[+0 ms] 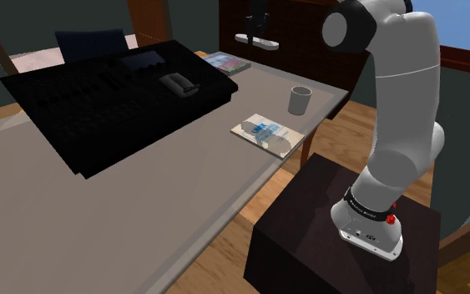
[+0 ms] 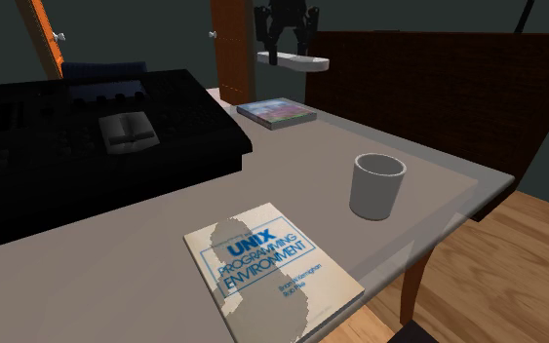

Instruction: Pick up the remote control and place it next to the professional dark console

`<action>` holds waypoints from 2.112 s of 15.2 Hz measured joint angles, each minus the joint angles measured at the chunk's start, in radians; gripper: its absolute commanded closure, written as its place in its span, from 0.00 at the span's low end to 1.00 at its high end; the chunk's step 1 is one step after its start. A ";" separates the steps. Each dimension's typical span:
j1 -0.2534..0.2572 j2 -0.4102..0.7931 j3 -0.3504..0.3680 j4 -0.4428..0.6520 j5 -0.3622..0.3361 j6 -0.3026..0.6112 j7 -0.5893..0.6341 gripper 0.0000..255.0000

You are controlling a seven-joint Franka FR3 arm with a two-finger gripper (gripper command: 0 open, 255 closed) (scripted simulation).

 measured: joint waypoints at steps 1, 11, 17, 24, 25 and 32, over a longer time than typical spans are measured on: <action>-0.002 0.003 0.000 0.018 0.001 -0.014 0.001 1.00; 0.137 -0.272 0.022 -0.347 -0.067 0.079 0.125 1.00; 0.224 -0.451 0.073 -0.577 -0.110 0.131 0.257 1.00; 0.300 -0.611 0.152 -0.769 -0.128 0.162 0.415 1.00; 0.311 -0.621 0.166 -0.779 -0.127 0.161 0.439 1.00; 0.380 -0.715 0.263 -0.872 -0.113 0.157 0.603 1.00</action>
